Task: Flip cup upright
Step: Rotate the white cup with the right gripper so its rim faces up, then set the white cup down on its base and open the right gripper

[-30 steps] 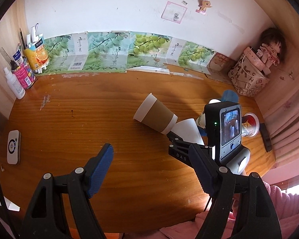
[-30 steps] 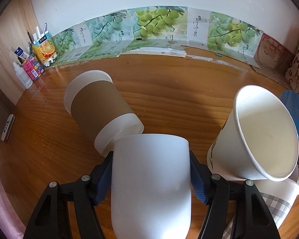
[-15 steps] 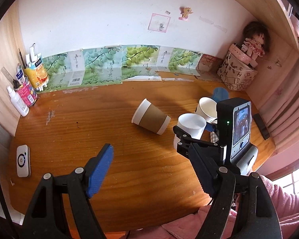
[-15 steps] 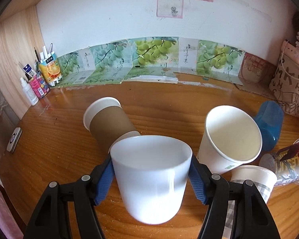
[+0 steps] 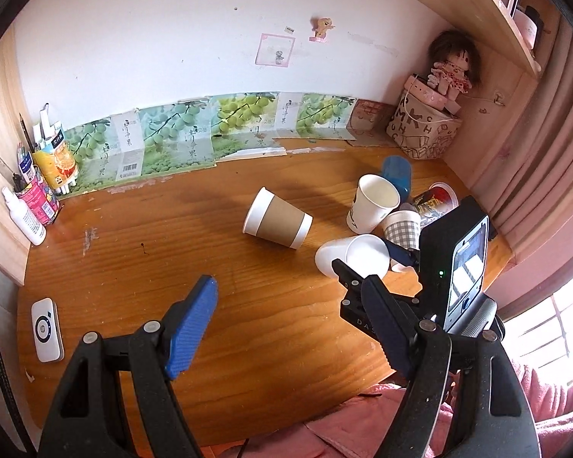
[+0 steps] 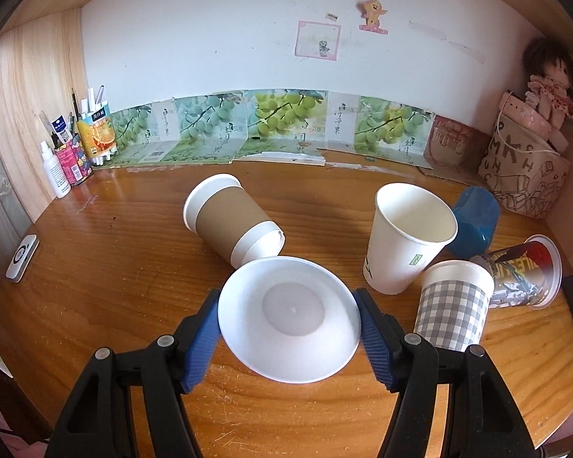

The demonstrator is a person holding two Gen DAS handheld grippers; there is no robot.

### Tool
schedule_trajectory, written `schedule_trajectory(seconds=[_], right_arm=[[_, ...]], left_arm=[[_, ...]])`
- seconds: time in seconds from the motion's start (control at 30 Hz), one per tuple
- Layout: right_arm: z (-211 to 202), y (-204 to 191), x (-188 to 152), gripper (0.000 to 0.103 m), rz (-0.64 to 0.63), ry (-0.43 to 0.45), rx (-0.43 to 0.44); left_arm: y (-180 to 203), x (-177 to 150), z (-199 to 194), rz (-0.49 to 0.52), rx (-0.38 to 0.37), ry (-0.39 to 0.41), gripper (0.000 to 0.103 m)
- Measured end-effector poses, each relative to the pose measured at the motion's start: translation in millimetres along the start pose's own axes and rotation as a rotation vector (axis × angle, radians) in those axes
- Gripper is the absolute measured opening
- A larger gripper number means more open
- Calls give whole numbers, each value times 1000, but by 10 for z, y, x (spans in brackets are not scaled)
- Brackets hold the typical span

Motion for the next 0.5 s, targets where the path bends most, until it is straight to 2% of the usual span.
schedule_trajectory(seconds=[0.27, 0.5], right_arm=[[-34, -16, 90, 67, 26, 26, -11], [-168, -106, 250, 67, -13, 80, -32]], left_arm=[[-1, -57, -58, 22, -15, 2, 81], [-106, -154, -76, -22, -16, -12, 81]])
Point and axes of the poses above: each gripper's, at about its wrist camera, not at the fingertips, and z roughly the way its jaws point, y to its right, x to its top, the point moved 8 cm from there along z, roughly the way its jaws point, and after that the axes turned 10 degrees about z, right-handed, at the moved point
